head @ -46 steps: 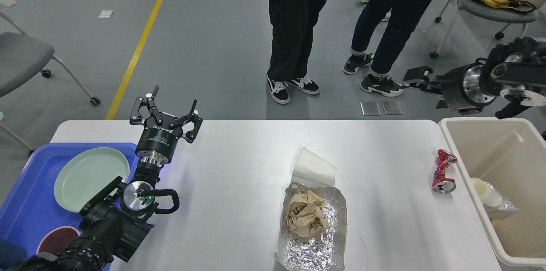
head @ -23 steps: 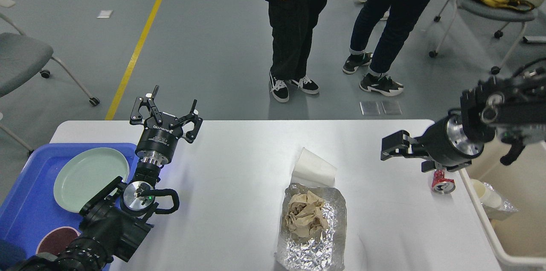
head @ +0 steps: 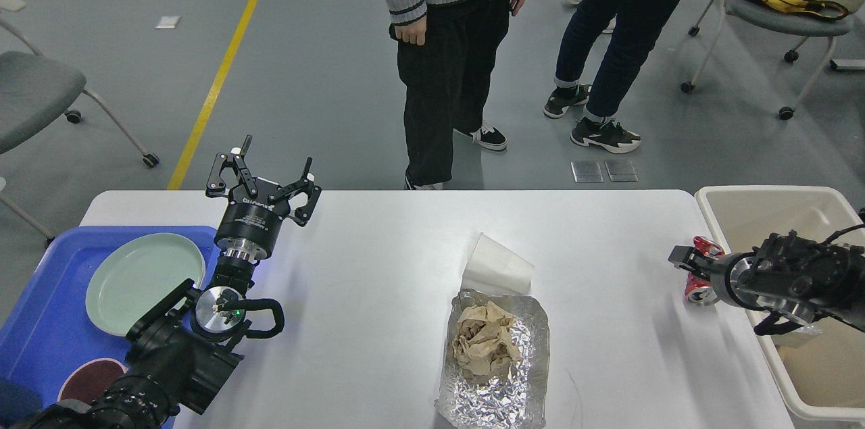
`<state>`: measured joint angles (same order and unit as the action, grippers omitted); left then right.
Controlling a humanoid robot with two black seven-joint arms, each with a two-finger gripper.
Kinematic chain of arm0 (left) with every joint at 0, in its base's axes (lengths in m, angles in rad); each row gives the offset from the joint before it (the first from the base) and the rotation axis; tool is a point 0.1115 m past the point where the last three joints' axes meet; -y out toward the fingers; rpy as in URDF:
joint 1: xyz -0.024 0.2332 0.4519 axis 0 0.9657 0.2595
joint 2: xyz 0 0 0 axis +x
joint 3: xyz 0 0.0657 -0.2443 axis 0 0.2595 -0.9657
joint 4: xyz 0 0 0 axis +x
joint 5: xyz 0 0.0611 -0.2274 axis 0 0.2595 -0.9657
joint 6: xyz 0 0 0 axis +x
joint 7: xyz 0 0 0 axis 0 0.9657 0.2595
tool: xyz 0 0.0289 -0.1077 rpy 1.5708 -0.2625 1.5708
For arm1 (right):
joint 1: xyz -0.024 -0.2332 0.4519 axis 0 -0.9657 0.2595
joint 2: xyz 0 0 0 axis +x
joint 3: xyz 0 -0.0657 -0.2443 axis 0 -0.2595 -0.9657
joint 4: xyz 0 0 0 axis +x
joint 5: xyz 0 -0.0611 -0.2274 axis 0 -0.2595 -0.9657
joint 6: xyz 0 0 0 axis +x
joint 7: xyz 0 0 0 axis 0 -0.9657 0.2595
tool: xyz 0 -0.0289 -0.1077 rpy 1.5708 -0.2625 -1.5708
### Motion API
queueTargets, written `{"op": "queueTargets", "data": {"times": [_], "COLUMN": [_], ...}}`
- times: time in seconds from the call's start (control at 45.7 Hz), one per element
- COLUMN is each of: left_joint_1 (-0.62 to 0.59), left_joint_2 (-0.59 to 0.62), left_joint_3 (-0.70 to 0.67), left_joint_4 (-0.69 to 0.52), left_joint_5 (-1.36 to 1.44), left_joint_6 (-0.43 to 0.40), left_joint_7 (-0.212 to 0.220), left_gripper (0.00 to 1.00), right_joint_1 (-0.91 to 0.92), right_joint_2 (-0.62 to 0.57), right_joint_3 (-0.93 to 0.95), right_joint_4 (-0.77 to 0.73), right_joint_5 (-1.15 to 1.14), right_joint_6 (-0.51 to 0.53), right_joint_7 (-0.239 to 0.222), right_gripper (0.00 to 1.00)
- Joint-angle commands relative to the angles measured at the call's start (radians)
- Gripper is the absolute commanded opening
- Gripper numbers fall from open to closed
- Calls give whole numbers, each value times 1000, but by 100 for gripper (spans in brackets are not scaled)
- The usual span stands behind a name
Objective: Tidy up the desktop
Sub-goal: 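Lower the right gripper onto the red can and grasp it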
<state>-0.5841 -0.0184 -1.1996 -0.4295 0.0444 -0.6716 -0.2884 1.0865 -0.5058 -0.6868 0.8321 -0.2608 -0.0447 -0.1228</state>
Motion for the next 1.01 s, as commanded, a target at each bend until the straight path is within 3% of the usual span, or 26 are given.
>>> {"op": "queueTargets", "data": {"times": [0.0,0.044,0.175,0.372,0.569,0.613,0.745,0.985], "left_joint_1": [0,0,1,0,0,0,1,0], "left_joint_2": [0,0,0,0,0,0,0,0], "left_joint_3": [0,0,0,0,0,0,0,2], "left_joint_4": [0,0,0,0,0,0,0,0], "left_joint_5": [0,0,0,0,0,0,0,0], "left_joint_6": [1,1,1,0,0,1,0,1], "left_joint_7": [0,0,0,0,0,0,0,0], "left_gripper": [96,96,96,96,96,96,96,96], "right_joint_1": [-33,-46,-82,-91,-115,-119,-120,-112], "right_joint_2": [20,21,52,64,67,70,84,82], "right_joint_3": [3,1,1,6,4,4,1,-2], "right_joint_4": [-8,-19,-88,-117,-123,-123,-123,-119], "right_joint_5": [-2,-3,-5,-3,-3,-3,-3,-3], "right_joint_6": [-18,-20,-20,-30,-49,-52,-52,-52], "right_joint_7": [0,0,0,0,5,5,5,3], "right_gripper": [100,100,76,74,55,44,0,0]}}
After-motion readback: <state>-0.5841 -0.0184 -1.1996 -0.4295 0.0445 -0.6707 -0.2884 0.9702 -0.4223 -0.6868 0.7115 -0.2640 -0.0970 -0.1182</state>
